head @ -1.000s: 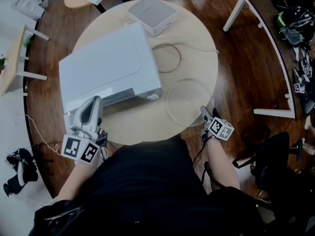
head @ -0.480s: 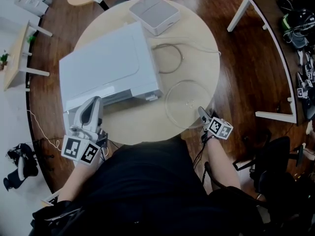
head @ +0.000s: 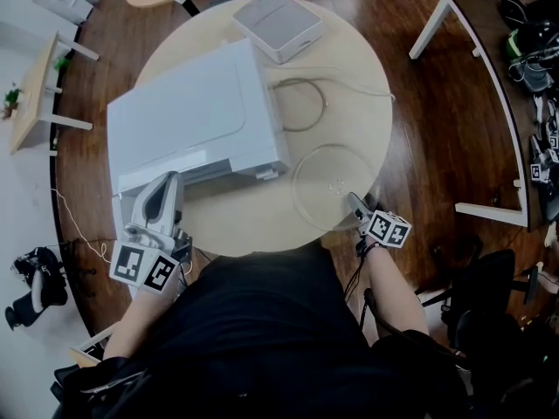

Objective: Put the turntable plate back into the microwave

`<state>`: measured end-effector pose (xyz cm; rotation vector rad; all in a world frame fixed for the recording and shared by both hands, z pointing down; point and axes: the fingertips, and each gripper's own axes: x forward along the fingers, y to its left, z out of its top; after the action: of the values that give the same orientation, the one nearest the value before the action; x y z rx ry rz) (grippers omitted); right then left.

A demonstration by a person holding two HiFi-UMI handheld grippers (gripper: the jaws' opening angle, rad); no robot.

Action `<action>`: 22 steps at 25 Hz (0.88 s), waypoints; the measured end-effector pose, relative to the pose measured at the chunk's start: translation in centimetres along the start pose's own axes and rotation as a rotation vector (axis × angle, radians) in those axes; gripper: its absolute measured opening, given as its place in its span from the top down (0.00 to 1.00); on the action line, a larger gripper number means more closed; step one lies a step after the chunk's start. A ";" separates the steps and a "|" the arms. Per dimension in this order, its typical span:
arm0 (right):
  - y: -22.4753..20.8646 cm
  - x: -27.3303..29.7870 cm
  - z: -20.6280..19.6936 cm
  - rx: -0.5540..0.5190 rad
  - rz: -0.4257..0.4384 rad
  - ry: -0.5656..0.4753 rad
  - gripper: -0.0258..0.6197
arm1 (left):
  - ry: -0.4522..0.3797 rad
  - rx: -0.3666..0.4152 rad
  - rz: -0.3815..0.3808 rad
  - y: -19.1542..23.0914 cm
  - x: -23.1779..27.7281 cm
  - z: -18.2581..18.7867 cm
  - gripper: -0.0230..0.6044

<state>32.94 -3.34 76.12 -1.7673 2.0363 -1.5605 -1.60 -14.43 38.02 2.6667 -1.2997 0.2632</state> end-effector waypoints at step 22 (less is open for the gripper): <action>0.2 -1.2 0.3 0.152 0.044 -0.064 0.67 | -0.038 -0.036 0.011 0.5 -0.4 0.1 0.95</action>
<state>33.35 -2.67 75.21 -1.6843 1.8609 -1.5782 -2.28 -14.47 37.83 2.6476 -1.3180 0.1897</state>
